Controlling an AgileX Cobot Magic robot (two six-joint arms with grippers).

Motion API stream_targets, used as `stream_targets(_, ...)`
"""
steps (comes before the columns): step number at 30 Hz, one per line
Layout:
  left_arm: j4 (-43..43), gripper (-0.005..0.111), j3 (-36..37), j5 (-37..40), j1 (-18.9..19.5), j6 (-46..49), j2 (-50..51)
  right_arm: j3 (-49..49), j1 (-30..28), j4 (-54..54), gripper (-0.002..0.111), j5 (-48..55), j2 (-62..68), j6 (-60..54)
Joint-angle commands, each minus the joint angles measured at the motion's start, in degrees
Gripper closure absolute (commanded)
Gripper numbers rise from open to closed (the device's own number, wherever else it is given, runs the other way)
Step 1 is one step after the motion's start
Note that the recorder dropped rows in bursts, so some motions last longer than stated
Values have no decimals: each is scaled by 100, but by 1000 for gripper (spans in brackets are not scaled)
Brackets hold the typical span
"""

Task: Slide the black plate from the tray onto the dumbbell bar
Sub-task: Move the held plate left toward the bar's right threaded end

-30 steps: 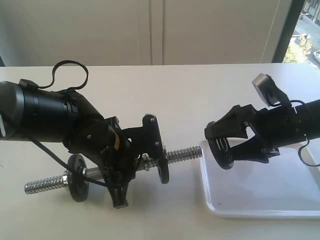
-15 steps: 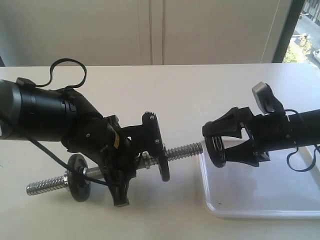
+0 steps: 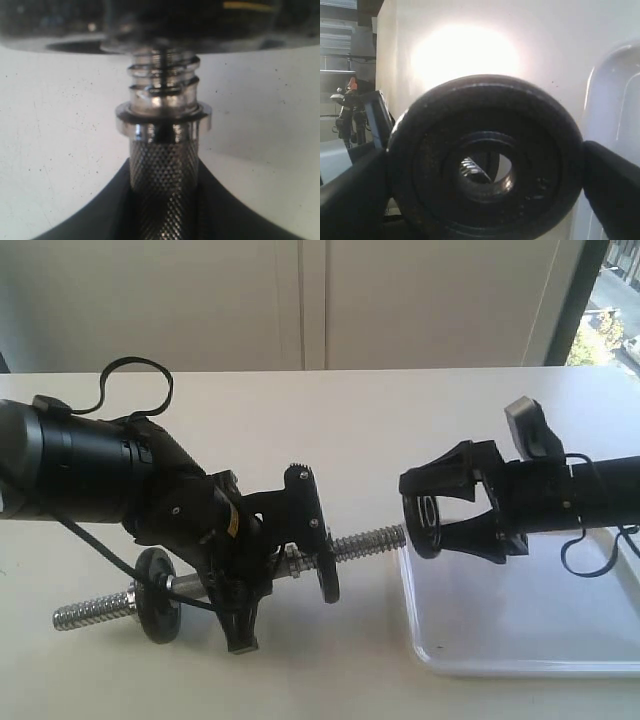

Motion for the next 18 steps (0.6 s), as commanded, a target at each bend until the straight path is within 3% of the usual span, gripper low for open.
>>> stream_targets(1, -45, 107, -127, -574, 6, -86, -320, -58, 152, 341, 108, 364, 93, -111)
stream_targets(18, -45, 107, -127, -638, 6, -96, -320, -58, 347, 603, 108, 364, 126, -160)
